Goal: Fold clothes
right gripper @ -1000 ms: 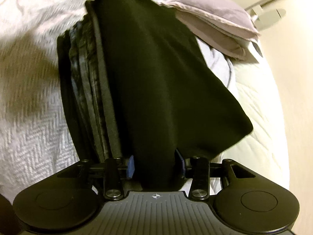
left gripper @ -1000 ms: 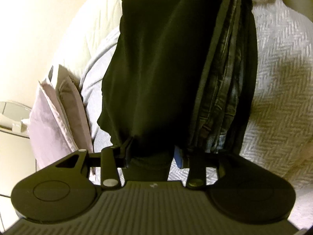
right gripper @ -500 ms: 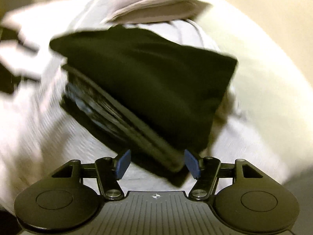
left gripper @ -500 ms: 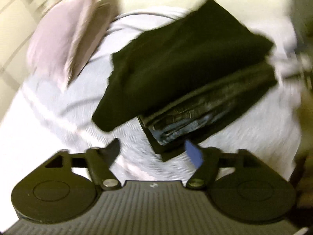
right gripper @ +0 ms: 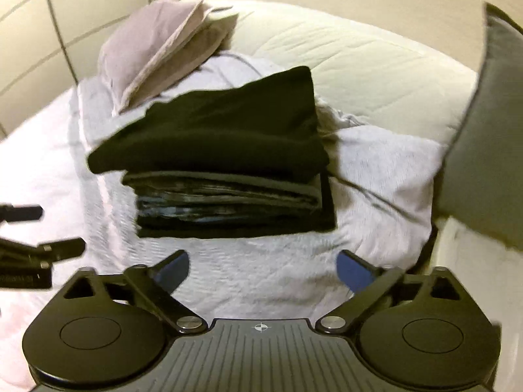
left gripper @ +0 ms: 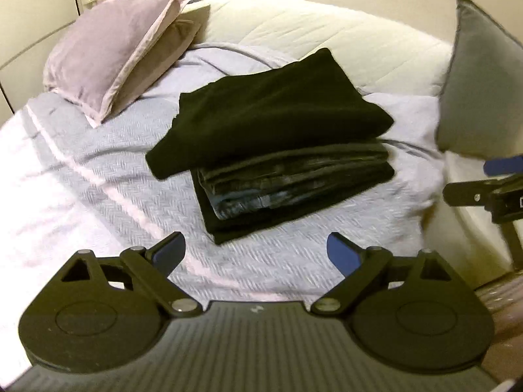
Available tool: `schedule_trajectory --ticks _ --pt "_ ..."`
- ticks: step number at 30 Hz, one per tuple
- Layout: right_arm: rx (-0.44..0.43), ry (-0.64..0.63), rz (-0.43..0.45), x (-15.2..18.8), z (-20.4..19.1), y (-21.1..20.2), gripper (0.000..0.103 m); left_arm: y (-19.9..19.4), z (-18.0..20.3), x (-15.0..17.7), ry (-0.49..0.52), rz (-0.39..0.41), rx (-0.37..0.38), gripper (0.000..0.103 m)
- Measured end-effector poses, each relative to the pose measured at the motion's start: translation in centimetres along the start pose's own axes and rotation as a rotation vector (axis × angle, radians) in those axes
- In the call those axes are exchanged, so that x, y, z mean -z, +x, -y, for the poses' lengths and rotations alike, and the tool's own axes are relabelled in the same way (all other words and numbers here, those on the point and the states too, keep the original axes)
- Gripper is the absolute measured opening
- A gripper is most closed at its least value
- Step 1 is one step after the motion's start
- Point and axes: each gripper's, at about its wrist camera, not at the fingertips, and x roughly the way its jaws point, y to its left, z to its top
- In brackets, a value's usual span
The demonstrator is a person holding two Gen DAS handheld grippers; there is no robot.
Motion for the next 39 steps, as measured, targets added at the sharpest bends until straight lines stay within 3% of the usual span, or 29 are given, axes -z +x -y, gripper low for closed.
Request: schedule_trajectory --ticks 2,6,13,21,39 --pt "0.011 0.034 0.013 0.6 -0.5 -1.4 0.102 -1.0 -0.1 0.4 -0.005 -0.030 0.004 0.091" --pt "0.031 0.094 0.018 1.9 -1.2 -3.8 0.102 -3.6 0.0 1.2 -0.005 -0.012 -0.013 0.091" --pt "0.025 0.085 0.007 2.0 -2.4 -5.6 0.102 -6.2 0.3 1.4 -0.071 -0.036 -0.016 0.091" --pt "-0.031 0.016 0.000 0.8 -2.6 -6.0 0.102 -8.1 1.8 0.5 -0.108 -0.039 -0.095 0.091" --pt "-0.068 -0.013 -0.032 1.8 -1.3 -6.2 0.102 -9.0 3.5 0.6 -0.190 -0.040 -0.145 0.091"
